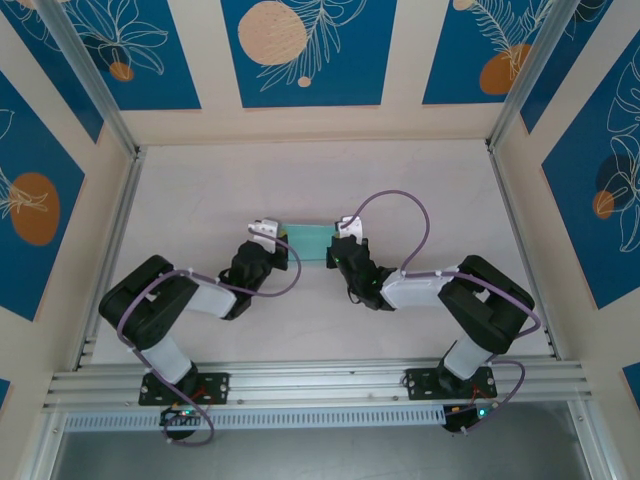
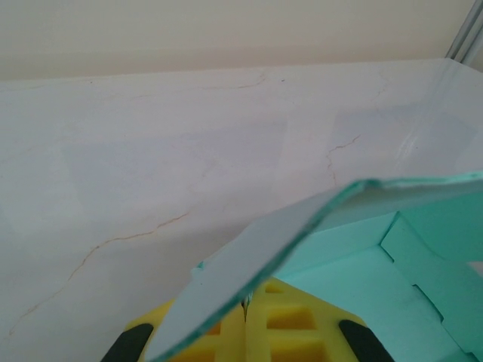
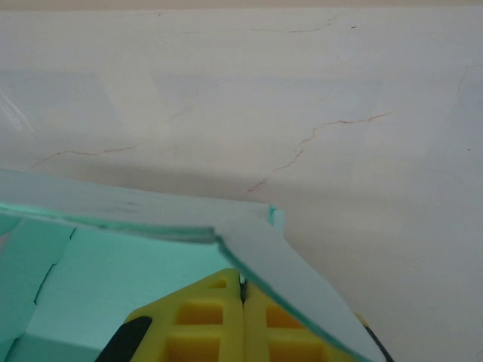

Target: Fold the paper box

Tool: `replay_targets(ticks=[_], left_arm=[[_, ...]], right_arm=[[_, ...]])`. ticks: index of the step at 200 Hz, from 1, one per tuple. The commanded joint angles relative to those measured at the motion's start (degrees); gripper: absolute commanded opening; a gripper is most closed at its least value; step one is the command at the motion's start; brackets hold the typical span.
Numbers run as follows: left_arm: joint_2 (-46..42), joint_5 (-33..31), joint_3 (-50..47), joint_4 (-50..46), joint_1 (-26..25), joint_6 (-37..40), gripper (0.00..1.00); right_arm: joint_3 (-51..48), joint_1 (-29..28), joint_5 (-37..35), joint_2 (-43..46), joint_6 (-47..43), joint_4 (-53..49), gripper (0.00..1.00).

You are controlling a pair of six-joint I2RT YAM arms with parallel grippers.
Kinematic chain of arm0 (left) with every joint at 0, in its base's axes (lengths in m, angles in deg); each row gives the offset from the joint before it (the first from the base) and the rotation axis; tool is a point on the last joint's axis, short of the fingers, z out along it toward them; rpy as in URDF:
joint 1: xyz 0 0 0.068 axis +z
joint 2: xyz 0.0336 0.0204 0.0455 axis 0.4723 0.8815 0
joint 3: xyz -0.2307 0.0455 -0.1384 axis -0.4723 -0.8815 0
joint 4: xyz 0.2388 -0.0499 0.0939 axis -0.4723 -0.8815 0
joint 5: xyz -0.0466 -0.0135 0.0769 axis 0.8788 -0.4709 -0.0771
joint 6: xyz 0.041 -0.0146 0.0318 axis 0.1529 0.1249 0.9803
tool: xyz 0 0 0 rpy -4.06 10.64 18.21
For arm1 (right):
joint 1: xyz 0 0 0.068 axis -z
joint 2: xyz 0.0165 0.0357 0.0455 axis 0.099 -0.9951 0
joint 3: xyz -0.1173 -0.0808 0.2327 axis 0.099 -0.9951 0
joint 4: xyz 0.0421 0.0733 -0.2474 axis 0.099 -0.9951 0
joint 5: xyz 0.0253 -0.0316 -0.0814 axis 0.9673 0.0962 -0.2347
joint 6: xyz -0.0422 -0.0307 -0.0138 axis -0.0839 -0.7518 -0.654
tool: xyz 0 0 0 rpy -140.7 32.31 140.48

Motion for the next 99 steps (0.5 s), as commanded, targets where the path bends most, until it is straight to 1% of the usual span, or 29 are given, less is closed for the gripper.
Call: replay_targets(ticks=[1, 43, 74, 99], left_arm=[[1.90, 4.59, 1.42, -4.40, -3.44, -2.99, 0.03], [5.20, 1.72, -0.31, -1.77, -4.16, -4.51, 0.04], [6.36, 2.36, 0.10, -1.15, -4.44, -6.81, 0.05], [6.57, 0.90, -0.08, -1.59, -5.01, -6.20, 0.06]], right_arm=[[0.55, -1.65, 3.17, -1.69, 0.86, -0.49, 0.00], [0.21, -2.12, 2.25, -2.00, 1.73, -1.28, 0.00], [0.16, -2.07, 1.70, -1.96, 1.91, -2.52, 0.00], [0.08, -2.18, 1.32, -2.17, 2.09, -2.95, 0.00]])
